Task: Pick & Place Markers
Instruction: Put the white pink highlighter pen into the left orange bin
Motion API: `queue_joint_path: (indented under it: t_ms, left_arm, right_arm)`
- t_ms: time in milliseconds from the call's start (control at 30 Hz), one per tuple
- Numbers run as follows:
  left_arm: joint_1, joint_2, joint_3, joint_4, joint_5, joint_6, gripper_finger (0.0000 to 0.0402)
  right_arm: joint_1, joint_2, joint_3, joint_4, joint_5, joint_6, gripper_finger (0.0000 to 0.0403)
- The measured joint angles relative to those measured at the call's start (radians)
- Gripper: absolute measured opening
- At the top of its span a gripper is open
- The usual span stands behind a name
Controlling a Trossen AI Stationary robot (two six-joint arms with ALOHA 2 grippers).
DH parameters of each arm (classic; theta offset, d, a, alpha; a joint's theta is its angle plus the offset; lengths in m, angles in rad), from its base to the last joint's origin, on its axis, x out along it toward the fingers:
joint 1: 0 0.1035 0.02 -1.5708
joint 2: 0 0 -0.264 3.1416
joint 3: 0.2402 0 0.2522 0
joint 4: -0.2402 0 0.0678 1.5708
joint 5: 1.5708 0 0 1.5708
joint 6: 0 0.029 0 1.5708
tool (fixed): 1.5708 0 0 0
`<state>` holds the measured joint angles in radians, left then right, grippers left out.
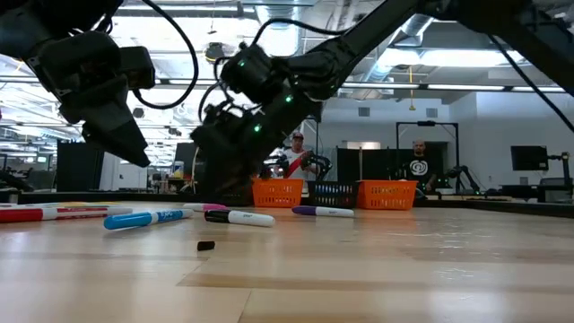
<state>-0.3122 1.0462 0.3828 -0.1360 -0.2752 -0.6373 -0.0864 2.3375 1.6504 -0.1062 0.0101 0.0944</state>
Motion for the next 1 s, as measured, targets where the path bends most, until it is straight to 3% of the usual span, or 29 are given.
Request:
queue_joint_path:
  t_ms: [300, 500, 833, 1000]
  left_arm:
    - [0.0, 0.0, 0.0, 0.001, 0.0, 0.0, 0.0214]
    - [0.0, 0.0, 0.0, 0.001, 0.0, 0.0, 0.0214]
    - [0.0, 0.0, 0.0, 0.002, 0.0, 0.0, 0.0214]
    - [0.0, 0.0, 0.0, 0.002, 0.0, 0.0, 0.0214]
  right_arm:
    - [0.0, 0.037, 0.052, -0.097, 0.072, 0.022, 0.0111]
    - [-0.005, 0.033, 0.053, -0.142, 0.076, 0.012, 0.0032]
    - [-0.008, -0.022, 0.043, -0.241, 0.084, 0.01, 0.0028]
    - [-0.01, -0.107, 0.045, -0.287, 0.152, -0.015, 0.0026]
